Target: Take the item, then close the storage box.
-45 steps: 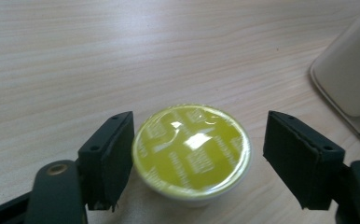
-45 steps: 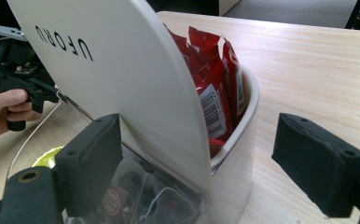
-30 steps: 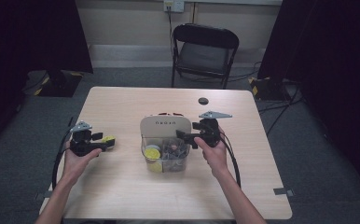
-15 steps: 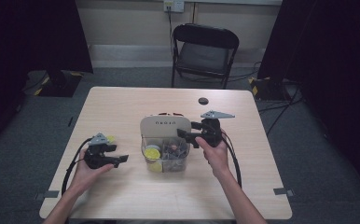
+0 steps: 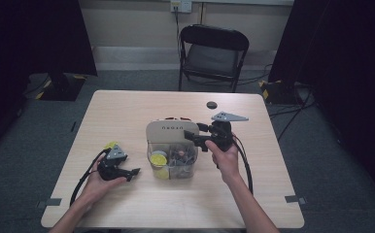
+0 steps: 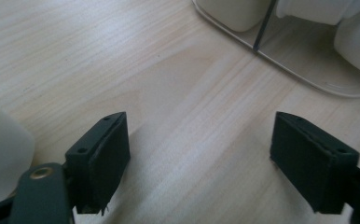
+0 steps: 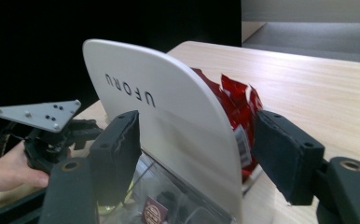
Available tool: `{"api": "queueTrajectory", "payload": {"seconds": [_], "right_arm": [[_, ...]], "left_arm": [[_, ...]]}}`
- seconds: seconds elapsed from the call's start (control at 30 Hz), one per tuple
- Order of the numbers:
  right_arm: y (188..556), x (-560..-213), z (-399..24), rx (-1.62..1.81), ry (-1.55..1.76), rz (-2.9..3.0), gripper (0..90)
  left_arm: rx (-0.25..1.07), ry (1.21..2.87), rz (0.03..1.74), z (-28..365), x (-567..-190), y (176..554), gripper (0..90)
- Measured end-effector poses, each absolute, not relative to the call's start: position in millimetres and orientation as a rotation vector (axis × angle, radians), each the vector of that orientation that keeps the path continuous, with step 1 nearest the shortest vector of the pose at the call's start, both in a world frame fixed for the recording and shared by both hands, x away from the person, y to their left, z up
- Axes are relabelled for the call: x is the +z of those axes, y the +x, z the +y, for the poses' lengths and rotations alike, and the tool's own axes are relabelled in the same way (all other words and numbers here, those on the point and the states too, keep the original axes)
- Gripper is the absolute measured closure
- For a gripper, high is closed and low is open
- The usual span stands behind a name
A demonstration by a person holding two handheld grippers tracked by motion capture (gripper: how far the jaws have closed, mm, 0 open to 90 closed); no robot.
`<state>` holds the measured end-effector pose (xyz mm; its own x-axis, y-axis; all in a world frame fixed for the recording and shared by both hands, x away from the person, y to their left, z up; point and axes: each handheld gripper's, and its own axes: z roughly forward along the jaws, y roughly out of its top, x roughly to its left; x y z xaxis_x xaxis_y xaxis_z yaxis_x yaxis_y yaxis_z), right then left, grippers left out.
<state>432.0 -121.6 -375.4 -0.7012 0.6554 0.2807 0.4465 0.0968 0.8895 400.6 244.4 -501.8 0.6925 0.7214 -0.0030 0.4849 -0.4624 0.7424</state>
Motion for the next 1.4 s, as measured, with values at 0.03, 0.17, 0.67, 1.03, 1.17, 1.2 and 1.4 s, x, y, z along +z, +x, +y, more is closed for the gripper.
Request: {"api": "queueTrajectory", "payload": {"seconds": [0.03, 0.17, 0.67, 1.03, 1.17, 1.2, 1.4], "right_arm": [[431.9, -374.8, -121.0, 1.661, 1.107, 2.182, 35.1], [428.0, -374.0, -116.6, 1.659, 1.086, 2.202, 36.9], [418.3, -366.2, -115.4, 1.675, 1.077, 2.219, 37.3], [418.6, -366.0, -108.3, 1.662, 1.055, 2.257, 39.4], [415.0, -368.0, -105.0, 1.627, 1.033, 2.28, 38.1], [414.2, -368.2, -105.1, 1.622, 1.03, 2.283, 37.9], [409.2, -369.4, -102.4, 1.609, 1.038, 2.286, 32.4]], "left_arm": [[0.406, 2.151, 0.92, 244.2, -501.8, 400.9, 17.6], [0.409, 2.155, 0.925, 244.2, -501.5, 401.1, 17.5], [0.409, 2.151, 0.931, 244.0, -501.6, 400.7, 17.2], [0.408, 2.148, 0.929, 244.0, -501.8, 400.8, 17.2], [0.408, 2.151, 0.931, 244.0, -501.6, 400.7, 17.2], [0.408, 2.151, 0.931, 244.0, -501.6, 400.7, 17.2], [0.409, 2.151, 0.932, 244.0, -501.6, 400.7, 17.2]]}}
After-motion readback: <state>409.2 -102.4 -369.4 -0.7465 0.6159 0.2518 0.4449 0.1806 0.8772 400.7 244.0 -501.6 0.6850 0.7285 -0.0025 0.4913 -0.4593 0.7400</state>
